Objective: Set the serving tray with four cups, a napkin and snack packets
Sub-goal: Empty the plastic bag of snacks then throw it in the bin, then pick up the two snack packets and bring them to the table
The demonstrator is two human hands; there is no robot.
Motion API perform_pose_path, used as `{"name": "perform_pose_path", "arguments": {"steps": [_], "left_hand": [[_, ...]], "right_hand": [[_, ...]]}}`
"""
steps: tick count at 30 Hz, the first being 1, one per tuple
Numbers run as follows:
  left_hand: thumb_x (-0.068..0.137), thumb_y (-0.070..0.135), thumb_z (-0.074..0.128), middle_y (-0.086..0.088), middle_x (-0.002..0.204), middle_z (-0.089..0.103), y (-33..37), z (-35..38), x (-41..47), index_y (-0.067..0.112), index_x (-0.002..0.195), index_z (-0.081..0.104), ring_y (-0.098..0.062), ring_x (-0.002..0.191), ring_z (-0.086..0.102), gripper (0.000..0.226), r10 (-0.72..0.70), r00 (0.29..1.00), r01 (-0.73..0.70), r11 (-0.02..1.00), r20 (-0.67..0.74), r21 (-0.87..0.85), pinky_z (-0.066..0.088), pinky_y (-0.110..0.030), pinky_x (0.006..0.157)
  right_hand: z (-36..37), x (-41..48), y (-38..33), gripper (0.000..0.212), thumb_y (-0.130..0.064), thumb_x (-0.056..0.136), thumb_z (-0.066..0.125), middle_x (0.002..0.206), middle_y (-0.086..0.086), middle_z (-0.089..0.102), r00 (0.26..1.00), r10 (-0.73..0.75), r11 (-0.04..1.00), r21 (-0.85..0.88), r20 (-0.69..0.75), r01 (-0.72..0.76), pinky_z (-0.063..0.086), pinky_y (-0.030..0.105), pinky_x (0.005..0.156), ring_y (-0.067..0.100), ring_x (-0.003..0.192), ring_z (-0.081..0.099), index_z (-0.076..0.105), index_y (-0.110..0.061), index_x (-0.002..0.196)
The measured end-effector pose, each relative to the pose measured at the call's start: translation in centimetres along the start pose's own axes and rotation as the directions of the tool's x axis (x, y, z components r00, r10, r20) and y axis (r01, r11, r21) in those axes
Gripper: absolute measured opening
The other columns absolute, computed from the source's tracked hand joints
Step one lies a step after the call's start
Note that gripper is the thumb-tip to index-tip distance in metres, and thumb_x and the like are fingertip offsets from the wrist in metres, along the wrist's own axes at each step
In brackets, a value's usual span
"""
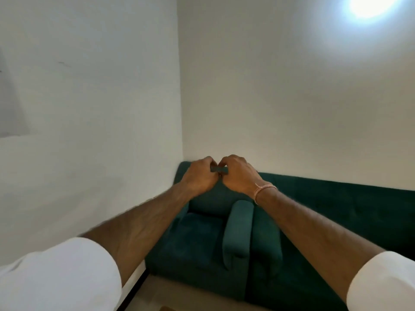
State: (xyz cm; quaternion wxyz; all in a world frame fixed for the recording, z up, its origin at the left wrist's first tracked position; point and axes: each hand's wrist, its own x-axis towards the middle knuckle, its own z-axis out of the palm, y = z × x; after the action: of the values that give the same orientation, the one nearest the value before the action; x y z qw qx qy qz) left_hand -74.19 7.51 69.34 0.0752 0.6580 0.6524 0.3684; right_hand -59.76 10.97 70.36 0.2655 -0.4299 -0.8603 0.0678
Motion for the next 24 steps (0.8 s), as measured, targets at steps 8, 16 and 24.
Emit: {"name": "perform_pose_path", "arguments": {"steps": [8,16,24], "left_hand": [[0.092,0.039,0.060,-0.002,0.132,0.063,11.5,10.2,-0.1,0.017,0.131,0.059,-0.017,0.112,0.061,0.044,0.101,0.970,-0.105,0.994,0.223,0.006,0.049,-0.032,0.096],[0.091,0.039,0.063,-0.004,0.143,0.057,20.1,24.3,-2.8,0.019,0.140,0.053,-0.022,0.129,0.054,0.053,0.241,0.868,-0.237,0.969,0.434,-0.064,0.043,-0.034,0.106],[0.091,0.040,0.066,-0.005,0.142,0.057,27.9,43.1,-9.2,0.019,0.143,0.050,-0.022,0.126,0.055,0.058,0.270,0.711,-0.280,0.956,0.650,-0.090,0.043,-0.032,0.103]], "right_hand": [[-9.4,-10.8,12.2,0.036,-0.028,0.093,0.057,0.132,0.006,0.060,0.957,0.270,0.961,-0.038,-0.107,-0.276,0.048,0.034,0.097,0.023,0.117,0.058,0.060,-0.015,0.126],[-12.4,-24.0,24.7,0.048,-0.035,0.094,0.057,0.143,0.006,0.053,0.828,0.545,0.829,-0.057,-0.133,-0.556,0.042,0.042,0.110,0.025,0.132,0.050,0.050,-0.015,0.138],[-12.4,-41.7,40.3,0.054,-0.035,0.095,0.057,0.144,0.009,0.050,0.636,0.768,0.635,-0.039,-0.080,-0.772,0.040,0.045,0.111,0.027,0.133,0.047,0.045,-0.013,0.142]]}}
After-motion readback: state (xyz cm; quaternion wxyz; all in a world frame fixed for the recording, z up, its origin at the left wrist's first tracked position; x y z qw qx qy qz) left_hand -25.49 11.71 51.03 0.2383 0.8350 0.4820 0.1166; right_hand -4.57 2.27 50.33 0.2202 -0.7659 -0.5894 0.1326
